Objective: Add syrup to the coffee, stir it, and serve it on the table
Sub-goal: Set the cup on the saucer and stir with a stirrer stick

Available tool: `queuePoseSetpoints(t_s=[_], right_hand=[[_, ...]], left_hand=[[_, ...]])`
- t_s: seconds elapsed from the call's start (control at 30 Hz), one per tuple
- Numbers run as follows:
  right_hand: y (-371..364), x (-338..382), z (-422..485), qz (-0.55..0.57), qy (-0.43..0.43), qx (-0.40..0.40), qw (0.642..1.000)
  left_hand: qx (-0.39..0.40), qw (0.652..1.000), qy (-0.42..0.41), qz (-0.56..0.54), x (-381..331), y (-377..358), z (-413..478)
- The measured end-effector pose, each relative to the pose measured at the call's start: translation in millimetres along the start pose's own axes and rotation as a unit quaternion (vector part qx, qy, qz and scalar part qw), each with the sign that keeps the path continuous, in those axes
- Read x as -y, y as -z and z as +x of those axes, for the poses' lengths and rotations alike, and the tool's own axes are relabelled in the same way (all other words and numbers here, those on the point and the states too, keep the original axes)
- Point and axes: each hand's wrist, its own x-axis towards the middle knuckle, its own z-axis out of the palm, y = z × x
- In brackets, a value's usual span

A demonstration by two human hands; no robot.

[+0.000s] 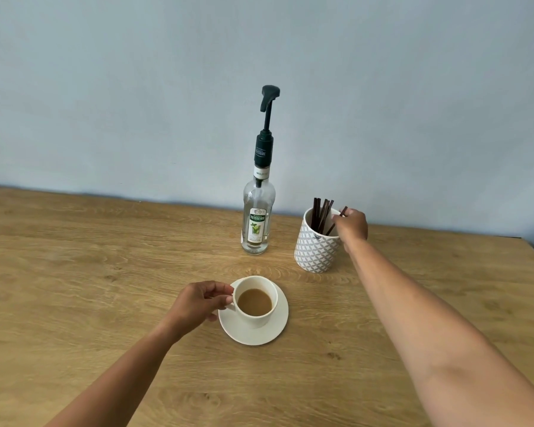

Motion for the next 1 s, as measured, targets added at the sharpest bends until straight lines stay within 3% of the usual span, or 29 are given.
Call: queuePoseSetpoints(t_s=[0.2,0.37,0.67,1.0], right_hand=[[3.1,-5.9,0.0,0.042,0.001,-0.031,0.999],[5.3,-3.2,0.6,0.047,0.002,0.015,0.999],[5.9,4.0,-3.8,0.104,-0.026,-0.004,0.994],[37.8,23.3,-27.9,0.149,0.073,-0.053,0.985]], left_hand=[[0.003,1.0,0.001,0.003,-0.5,0.0,-2.4],[0.006,1.0,-0.005,0.011,-1.0,0.6,-6.2],[0.007,0.999,-0.001,0.033,-6.6,1.8,-10.2],[0.001,1.0,-0.006,0.012,-4.0,-1.7,-10.1]])
